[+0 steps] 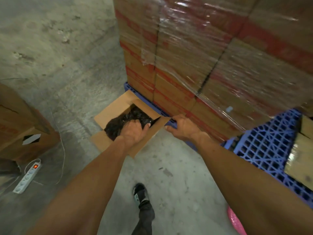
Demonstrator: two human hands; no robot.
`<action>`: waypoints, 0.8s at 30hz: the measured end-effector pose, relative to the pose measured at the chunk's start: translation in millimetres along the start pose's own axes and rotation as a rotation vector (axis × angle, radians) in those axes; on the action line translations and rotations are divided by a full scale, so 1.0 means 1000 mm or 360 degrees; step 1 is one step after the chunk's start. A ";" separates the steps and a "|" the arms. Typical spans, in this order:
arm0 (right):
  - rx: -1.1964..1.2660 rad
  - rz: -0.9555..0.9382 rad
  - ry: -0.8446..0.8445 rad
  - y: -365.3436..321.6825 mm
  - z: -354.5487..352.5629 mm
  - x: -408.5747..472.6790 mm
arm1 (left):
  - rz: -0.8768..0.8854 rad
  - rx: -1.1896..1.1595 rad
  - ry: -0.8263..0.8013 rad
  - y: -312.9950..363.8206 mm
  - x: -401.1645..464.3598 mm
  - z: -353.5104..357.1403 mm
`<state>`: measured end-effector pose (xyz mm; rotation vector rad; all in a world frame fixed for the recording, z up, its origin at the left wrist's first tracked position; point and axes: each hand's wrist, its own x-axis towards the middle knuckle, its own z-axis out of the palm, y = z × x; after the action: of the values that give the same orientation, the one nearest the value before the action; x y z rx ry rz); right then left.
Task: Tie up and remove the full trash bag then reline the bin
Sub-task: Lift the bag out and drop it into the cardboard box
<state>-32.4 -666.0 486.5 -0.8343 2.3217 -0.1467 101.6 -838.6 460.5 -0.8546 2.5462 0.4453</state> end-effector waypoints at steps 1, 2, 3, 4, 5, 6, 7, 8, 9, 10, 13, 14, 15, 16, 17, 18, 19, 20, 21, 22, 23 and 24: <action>-0.0009 0.0004 0.0016 0.011 -0.002 -0.021 | 0.0032 0.0015 0.0022 0.015 -0.013 0.001; -0.0025 0.0004 0.0034 0.024 -0.002 -0.041 | 0.0063 0.0026 0.0030 0.029 -0.027 0.002; -0.0033 0.0006 0.0063 0.037 -0.002 -0.062 | 0.0090 0.0035 0.0029 0.044 -0.041 0.004; -0.0029 0.0018 0.0102 0.049 -0.001 -0.084 | 0.0112 0.0047 0.0023 0.058 -0.056 0.005; -0.0014 0.0039 0.0138 0.061 -0.001 -0.107 | 0.0140 0.0064 0.0013 0.073 -0.071 0.007; 0.0003 0.0057 0.0168 0.073 0.000 -0.130 | 0.0167 0.0080 0.0010 0.088 -0.087 0.009; 0.0017 0.0083 0.0177 0.083 0.000 -0.154 | 0.0196 0.0094 0.0014 0.102 -0.102 0.011; 0.0022 0.0112 0.0171 0.093 0.000 -0.178 | 0.0226 0.0105 0.0012 0.118 -0.118 0.013; 0.0023 0.0146 0.0163 0.104 0.000 -0.202 | 0.0262 0.0115 0.0007 0.134 -0.134 0.015; 0.0027 0.0186 0.0161 0.116 0.000 -0.224 | 0.0300 0.0127 -0.0004 0.151 -0.148 0.017; 0.0096 0.0310 0.0226 0.152 0.001 -0.279 | 0.0426 0.0269 -0.0027 0.199 -0.181 0.025; 0.0117 0.0357 0.0247 0.164 0.002 -0.295 | 0.0461 0.0299 -0.0042 0.214 -0.190 0.028; 0.0141 0.0401 0.0268 0.176 0.002 -0.311 | 0.0502 0.0313 -0.0060 0.230 -0.197 0.032; 0.0177 0.0442 0.0302 0.188 0.002 -0.327 | 0.0545 0.0323 -0.0085 0.246 -0.204 0.036; 0.0217 0.0484 0.0343 0.200 0.002 -0.342 | 0.0591 0.0322 -0.0098 0.263 -0.211 0.040; 0.0252 0.0523 0.0386 0.212 0.002 -0.356 | 0.0640 0.0312 -0.0105 0.279 -0.217 0.044; 0.0278 0.0562 0.0419 0.224 0.002 -0.368 | 0.0692 0.0300 -0.0101 0.295 -0.223 0.049; 0.0293 0.0602 0.0444 0.236 0.002 -0.380 | 0.0740 0.0301 -0.0096 0.311 -0.229 0.053; 0.0307 0.0638 0.0465 0.249 0.002 -0.390 | 0.0791 0.0315 -0.0094 0.327 -0.234 0.058; 0.0335 0.0665 0.0494 0.261 0.002 -0.399 | 0.0831 0.0340 -0.0101 0.343 -0.238 0.061; 0.0365 0.0693 0.0522 0.273 0.002 -0.408 | 0.0876 0.0369 -0.0112 0.358 -0.241 0.065; 0.0386 0.0718 0.0545 0.286 0.002 -0.416 | 0.0916 0.0385 -0.0137 0.373 -0.244 0.067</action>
<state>58.9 -189.4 624.0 -0.1613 2.6765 -0.3888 62.9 -405.7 581.1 -0.0038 2.6632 0.3173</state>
